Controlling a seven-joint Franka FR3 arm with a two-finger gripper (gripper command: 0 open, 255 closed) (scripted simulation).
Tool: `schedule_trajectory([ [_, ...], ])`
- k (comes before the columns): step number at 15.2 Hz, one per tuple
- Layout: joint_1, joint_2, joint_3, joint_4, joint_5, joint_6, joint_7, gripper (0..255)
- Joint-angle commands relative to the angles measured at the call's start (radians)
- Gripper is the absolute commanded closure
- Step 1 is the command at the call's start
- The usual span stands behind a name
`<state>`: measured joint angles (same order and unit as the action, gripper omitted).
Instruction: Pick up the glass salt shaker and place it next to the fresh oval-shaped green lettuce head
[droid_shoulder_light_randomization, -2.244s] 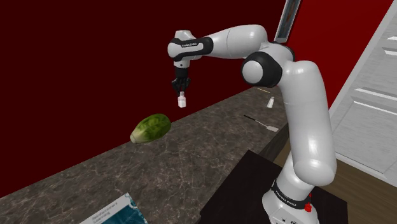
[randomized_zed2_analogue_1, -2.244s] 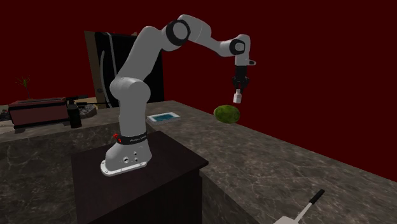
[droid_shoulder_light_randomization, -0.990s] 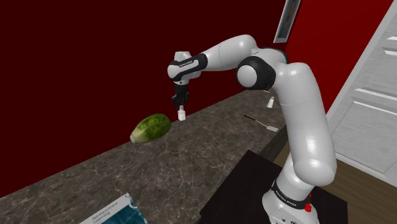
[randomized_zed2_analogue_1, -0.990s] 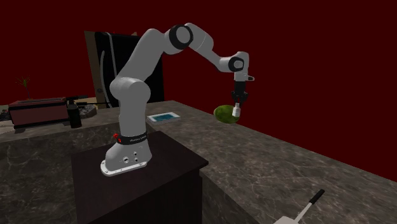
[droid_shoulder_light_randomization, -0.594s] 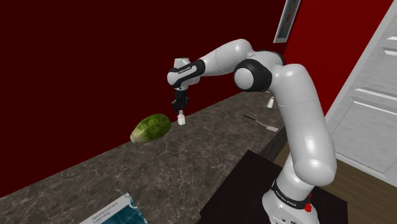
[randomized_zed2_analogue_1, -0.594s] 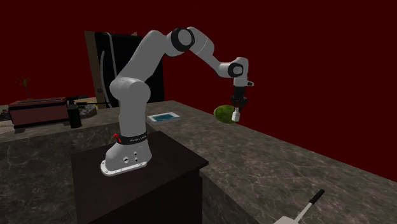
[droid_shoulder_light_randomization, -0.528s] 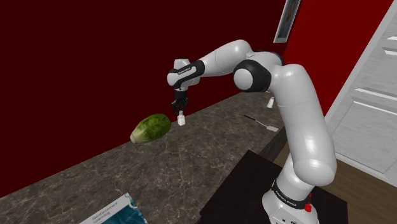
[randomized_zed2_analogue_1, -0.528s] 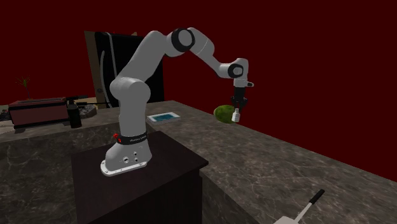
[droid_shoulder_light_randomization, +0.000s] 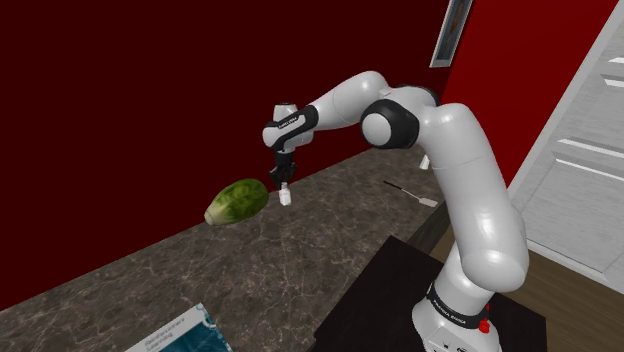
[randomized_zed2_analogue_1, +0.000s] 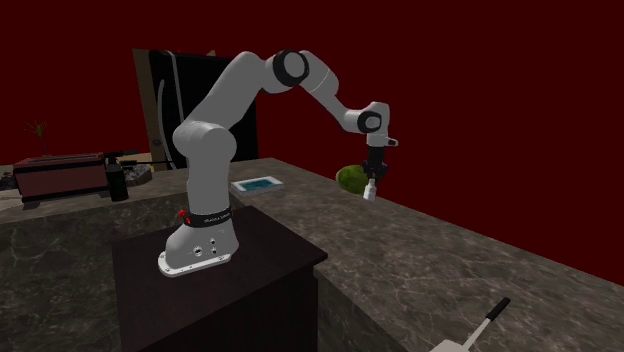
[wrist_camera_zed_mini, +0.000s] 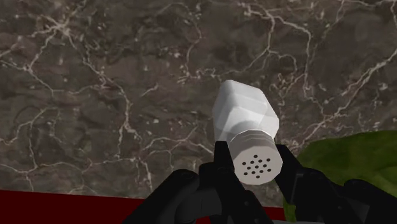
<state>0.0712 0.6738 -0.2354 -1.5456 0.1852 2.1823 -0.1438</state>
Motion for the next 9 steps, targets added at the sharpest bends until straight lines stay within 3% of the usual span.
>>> schedule_trajectory([
  [1,-0.002,0.018,0.003,-0.002,0.004,0.020,-0.002,255],
  [9,-0.003,0.030,0.005,-0.003,0.007,0.033,-0.004,255],
])
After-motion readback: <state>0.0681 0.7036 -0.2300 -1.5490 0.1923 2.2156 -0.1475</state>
